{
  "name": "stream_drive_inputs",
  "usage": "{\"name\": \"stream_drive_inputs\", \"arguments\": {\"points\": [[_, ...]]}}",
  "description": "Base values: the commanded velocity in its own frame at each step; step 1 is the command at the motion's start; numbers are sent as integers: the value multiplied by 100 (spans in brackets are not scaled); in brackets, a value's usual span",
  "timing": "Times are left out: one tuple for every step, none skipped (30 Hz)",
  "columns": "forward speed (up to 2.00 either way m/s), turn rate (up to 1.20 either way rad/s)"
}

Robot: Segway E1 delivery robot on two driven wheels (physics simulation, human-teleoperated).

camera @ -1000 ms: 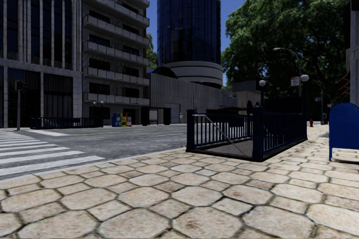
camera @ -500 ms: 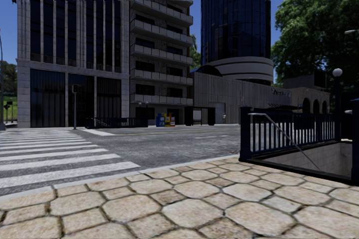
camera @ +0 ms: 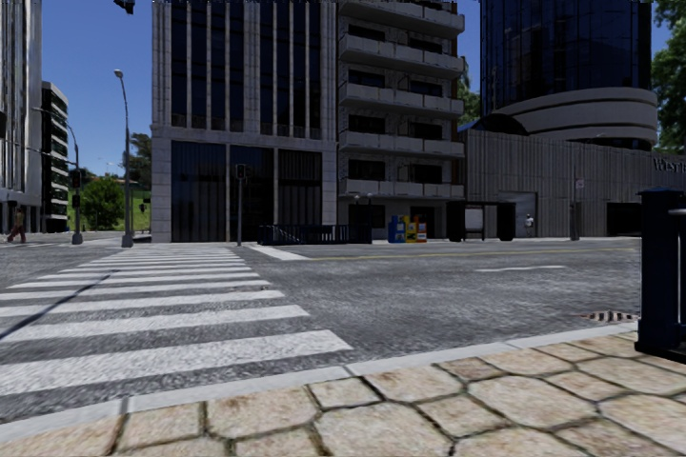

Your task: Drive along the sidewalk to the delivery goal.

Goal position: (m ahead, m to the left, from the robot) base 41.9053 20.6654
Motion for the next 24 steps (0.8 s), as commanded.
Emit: {"name": "stream_drive_inputs", "arguments": {"points": [[179, 62], [179, 62], [179, 62], [179, 62], [179, 62], [179, 62], [179, 62], [179, 62], [179, 62], [179, 62], [179, 62], [179, 62], [179, 62], [179, 62], [179, 62], [179, 63], [179, 66], [179, 70], [179, 70], [179, 71], [179, 72], [178, 72], [178, 72], [178, 72]]}}
